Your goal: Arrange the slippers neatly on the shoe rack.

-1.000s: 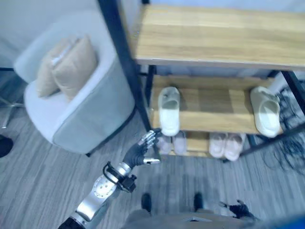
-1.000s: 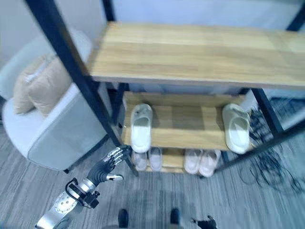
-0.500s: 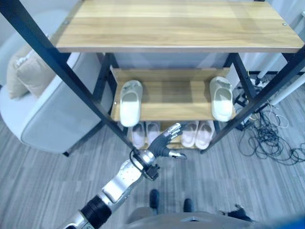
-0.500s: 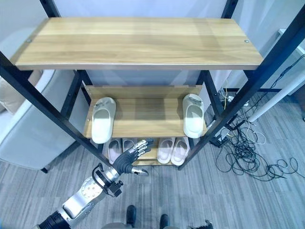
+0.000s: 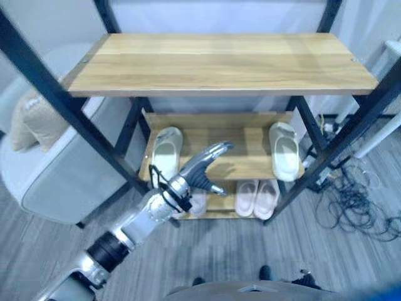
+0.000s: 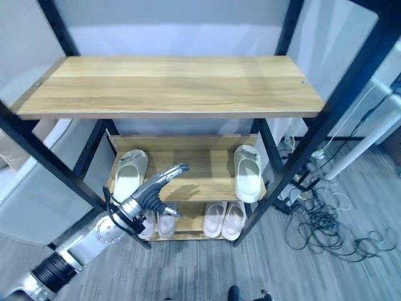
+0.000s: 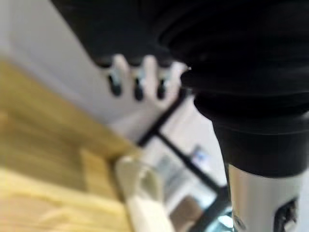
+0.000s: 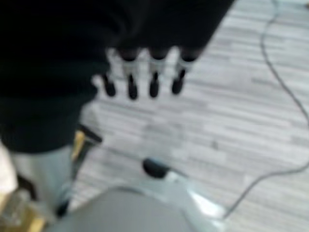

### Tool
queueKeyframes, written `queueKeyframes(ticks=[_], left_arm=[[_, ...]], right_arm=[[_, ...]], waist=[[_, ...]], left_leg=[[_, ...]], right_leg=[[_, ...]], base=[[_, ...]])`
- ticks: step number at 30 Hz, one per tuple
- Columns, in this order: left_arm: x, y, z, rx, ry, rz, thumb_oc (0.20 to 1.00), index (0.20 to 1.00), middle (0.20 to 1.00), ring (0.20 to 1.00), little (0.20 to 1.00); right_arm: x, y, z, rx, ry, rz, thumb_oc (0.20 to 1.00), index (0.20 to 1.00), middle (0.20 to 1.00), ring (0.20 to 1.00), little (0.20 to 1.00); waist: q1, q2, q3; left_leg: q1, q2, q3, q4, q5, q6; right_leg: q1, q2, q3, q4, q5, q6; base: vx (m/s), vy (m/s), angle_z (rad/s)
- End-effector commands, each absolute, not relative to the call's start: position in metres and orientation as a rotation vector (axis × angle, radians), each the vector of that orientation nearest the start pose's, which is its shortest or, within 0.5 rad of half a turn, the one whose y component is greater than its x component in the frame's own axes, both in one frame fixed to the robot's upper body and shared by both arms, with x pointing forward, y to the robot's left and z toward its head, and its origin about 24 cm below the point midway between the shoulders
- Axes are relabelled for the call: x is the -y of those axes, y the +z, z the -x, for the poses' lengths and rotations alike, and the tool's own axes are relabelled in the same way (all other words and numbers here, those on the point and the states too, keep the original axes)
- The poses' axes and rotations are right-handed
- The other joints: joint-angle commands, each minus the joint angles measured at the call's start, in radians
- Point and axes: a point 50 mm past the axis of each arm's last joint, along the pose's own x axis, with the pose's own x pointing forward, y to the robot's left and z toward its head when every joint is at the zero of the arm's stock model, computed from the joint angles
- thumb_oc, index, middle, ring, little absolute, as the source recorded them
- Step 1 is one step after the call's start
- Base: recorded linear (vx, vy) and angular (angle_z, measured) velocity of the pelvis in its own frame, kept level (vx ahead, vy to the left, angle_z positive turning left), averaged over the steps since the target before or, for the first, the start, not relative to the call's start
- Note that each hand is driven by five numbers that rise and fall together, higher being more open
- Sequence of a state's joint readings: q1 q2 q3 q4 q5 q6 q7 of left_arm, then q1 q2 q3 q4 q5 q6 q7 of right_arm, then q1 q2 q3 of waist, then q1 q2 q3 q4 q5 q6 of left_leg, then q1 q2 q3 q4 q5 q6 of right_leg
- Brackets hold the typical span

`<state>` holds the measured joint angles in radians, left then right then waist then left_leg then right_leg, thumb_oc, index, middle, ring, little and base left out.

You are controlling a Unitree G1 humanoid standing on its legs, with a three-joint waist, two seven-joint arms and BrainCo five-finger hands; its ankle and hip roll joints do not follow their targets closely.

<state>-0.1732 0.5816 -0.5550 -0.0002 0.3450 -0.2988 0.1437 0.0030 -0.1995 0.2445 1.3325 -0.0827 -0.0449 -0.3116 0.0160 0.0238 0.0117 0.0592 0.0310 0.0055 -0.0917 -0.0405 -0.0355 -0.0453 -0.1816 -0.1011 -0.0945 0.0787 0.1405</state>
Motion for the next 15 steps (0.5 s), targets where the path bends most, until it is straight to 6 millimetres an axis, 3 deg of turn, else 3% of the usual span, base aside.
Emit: queueKeyframes(ticks=[1, 9, 15], left_arm=[[-0.113, 0.101, -0.265, 0.641, -0.445, -0.908, 1.0, 1.0, 1.0, 1.0, 1.0], [-0.133, 0.084, -0.294, 0.575, -0.274, -1.149, 1.0, 1.0, 1.0, 1.0, 1.0], [-0.162, 0.098, -0.311, 0.536, -0.095, -1.165, 1.0, 1.0, 1.0, 1.0, 1.0]], right_arm=[[0.212, -0.17, -0.06, -1.259, -0.112, 0.556, 1.0, 1.0, 1.0, 1.0, 1.0], [0.218, -0.168, -0.065, -1.223, -0.131, 0.593, 1.0, 1.0, 1.0, 1.0, 1.0], [0.224, -0.169, -0.049, -1.271, -0.155, 0.59, 1.0, 1.0, 1.0, 1.0, 1.0]], waist=[[-0.025, -0.038, -0.044], [-0.043, -0.018, -0.054], [-0.055, 0.002, -0.056]], left_leg=[[-0.067, -0.013, -0.073, 0.004, 0.046, -0.022], [-0.09, 0.007, -0.059, 0.004, 0.055, -0.044], [-0.137, 0.008, -0.046, 0.004, 0.058, -0.056]], right_leg=[[0.078, -0.016, -0.003, 0.019, -0.016, 0.057], [0.062, 0.007, -0.01, 0.007, -0.044, 0.05], [0.023, 0.005, -0.013, 0.007, -0.056, 0.053]], base=[[0.0, 0.0, 0.0], [0.05, -0.027, 0.03], [0.01, -0.005, -0.01]])
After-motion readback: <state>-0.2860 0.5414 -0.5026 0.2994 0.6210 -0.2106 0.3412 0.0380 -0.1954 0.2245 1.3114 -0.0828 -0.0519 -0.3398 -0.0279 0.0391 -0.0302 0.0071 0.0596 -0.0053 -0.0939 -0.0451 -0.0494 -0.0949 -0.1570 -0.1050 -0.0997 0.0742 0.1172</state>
